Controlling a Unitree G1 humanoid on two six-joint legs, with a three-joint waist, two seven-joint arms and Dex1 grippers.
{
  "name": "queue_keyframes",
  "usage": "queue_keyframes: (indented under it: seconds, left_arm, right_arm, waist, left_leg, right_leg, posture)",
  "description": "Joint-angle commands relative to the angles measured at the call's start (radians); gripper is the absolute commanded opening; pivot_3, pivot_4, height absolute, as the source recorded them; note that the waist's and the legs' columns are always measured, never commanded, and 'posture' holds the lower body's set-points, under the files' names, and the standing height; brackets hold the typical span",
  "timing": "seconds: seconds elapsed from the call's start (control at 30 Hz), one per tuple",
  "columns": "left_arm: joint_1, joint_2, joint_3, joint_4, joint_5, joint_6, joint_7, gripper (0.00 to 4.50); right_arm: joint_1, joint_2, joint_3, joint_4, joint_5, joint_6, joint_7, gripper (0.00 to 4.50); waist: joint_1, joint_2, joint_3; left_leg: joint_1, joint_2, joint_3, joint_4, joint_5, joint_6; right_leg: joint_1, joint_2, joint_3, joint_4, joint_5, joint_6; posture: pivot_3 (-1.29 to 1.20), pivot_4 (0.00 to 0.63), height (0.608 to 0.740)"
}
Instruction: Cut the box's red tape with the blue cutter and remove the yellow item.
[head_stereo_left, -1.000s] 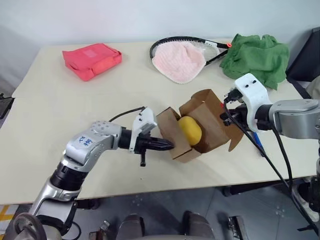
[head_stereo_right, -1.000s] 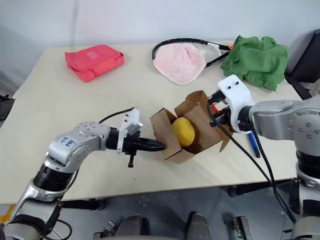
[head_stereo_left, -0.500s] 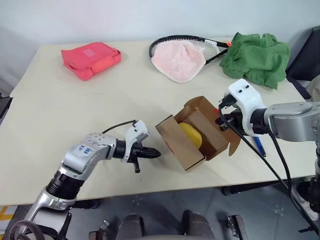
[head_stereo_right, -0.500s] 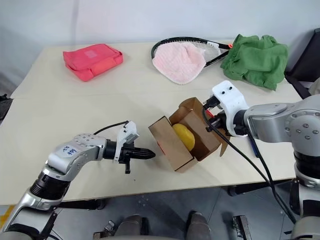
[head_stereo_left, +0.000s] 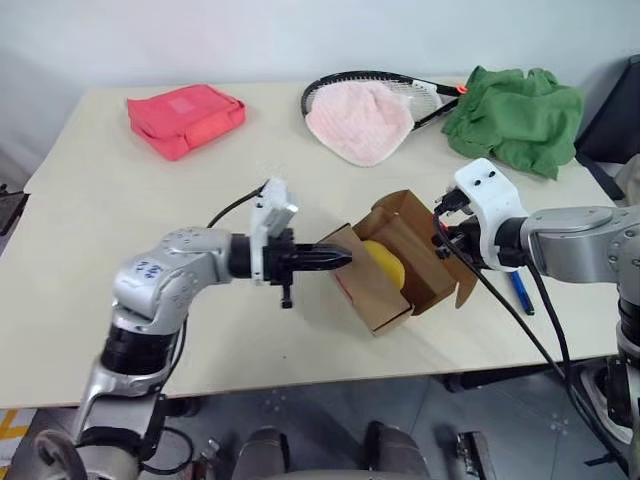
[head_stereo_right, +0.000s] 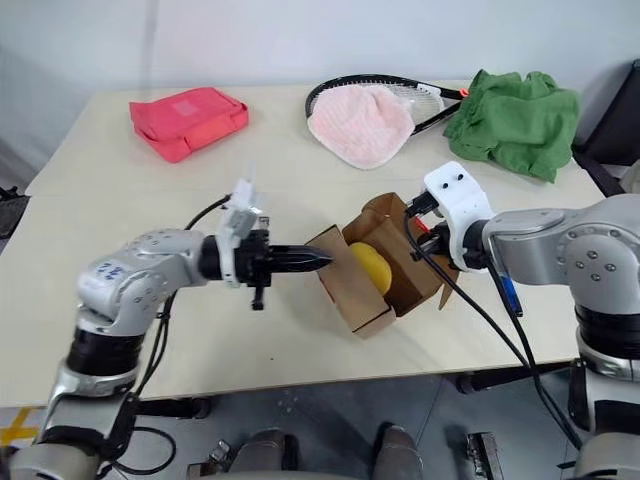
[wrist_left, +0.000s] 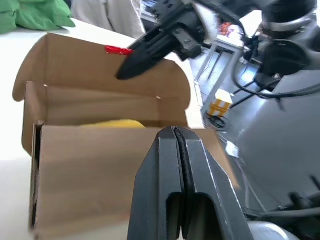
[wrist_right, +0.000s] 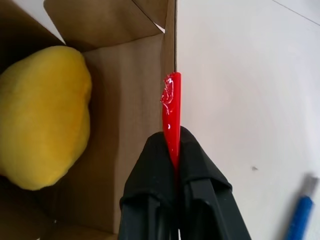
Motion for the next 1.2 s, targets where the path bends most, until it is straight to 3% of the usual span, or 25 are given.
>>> queue_keyframes:
  seconds: [0.03,0.4,0.7,0.83,1.2]
  left_arm:
    - [-0.040,-0.019,-0.047,0.024,0.055,-0.036,0.022,0.00]
    - [-0.001,0.074,-0.105,0.009,0.088,-0.002,-0.026,0.00]
    - [0.063,0.147,-0.137,-0.004,0.130,0.002,-0.028,0.00]
    - [0.077,0.155,-0.131,-0.012,0.133,0.016,-0.014,0.00]
    - [0.104,0.176,-0.122,-0.034,0.151,0.037,0.015,0.00]
  right_arm:
    - [-0.019,0.005,-0.025,-0.040,-0.014,0.005,0.003,0.01]
    - [-0.060,-0.005,-0.044,-0.013,0.054,0.005,-0.048,0.01]
    - [-0.146,-0.020,-0.039,0.027,0.268,0.005,-0.150,0.01]
    - [-0.080,-0.030,-0.046,0.011,0.338,0.005,-0.213,0.01]
    - [0.046,0.041,-0.038,-0.080,0.232,-0.002,-0.262,0.01]
  waist:
    - [-0.006,0.000,0.000]
    - [-0.002,0.000,0.000]
    - [-0.001,0.000,0.000]
    - [0.001,-0.001,-0.001]
    - [0.003,-0.001,-0.001]
  left_leg:
    - [0.000,0.000,0.000,0.000,0.000,0.000]
    - [0.000,0.000,0.000,0.000,0.000,0.000]
    - [0.001,0.000,0.000,0.001,0.000,0.000]
    - [0.002,0.000,0.000,0.003,0.000,0.000]
    - [0.003,0.000,0.000,0.003,0.000,0.001]
  right_leg:
    - [0.000,0.000,0.000,0.000,0.000,0.000]
    - [-0.001,0.000,0.000,0.000,0.000,0.000]
    - [0.000,0.000,0.001,0.001,0.000,0.000]
    - [0.002,0.000,0.001,0.001,0.001,-0.001]
    - [0.003,0.000,0.001,0.001,0.001,-0.001]
  posture:
    - [0.00,0.150,0.740]
    - [0.00,0.150,0.740]
    - [0.00,0.150,0.740]
    - [0.00,0.150,0.740]
    - [0.00,0.150,0.740]
